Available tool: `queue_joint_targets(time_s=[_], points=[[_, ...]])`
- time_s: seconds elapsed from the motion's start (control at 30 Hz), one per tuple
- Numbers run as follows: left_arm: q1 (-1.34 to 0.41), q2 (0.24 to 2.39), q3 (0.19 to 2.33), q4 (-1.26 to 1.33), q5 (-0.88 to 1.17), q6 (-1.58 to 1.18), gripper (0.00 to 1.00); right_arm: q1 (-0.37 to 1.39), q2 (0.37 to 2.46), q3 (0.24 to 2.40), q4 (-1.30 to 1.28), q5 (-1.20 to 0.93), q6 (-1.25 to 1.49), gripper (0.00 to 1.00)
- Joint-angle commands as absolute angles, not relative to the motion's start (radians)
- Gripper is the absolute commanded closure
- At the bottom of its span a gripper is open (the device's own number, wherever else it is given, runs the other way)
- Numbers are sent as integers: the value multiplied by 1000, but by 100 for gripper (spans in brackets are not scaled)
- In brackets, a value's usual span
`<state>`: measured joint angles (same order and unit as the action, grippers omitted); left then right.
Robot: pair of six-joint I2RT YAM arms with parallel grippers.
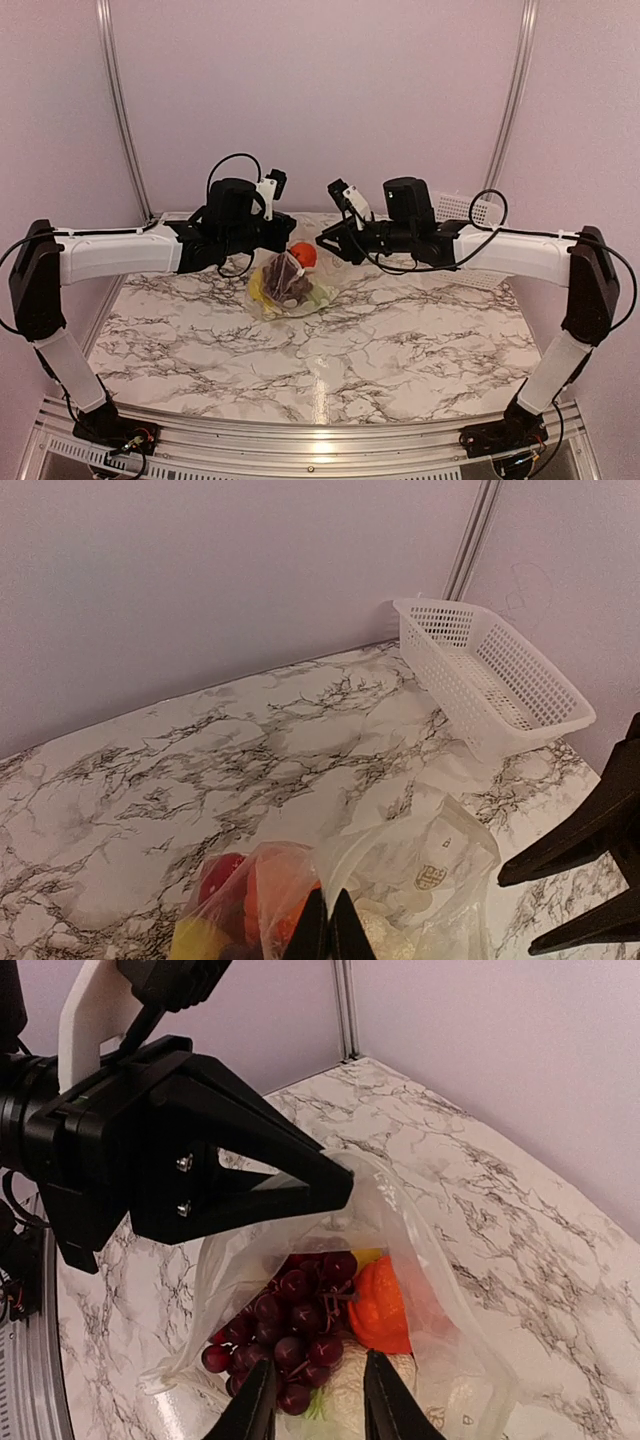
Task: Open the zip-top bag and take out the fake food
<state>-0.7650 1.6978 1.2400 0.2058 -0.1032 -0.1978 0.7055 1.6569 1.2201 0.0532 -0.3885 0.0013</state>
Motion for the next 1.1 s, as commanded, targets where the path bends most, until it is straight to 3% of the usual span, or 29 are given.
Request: queue_joint_targets(time_s=[0.0, 0.73, 1.07], points=[[-765, 1708, 1234, 241, -81, -183, 100, 729, 1731, 1281, 80, -375, -14, 73], [-765, 1695, 1209, 258, -88, -177, 100, 737, 2012, 1472, 133, -401, 58, 73], [-765, 1700, 1210, 260, -98, -174, 100, 757, 2055, 1520, 75, -438, 40, 80]])
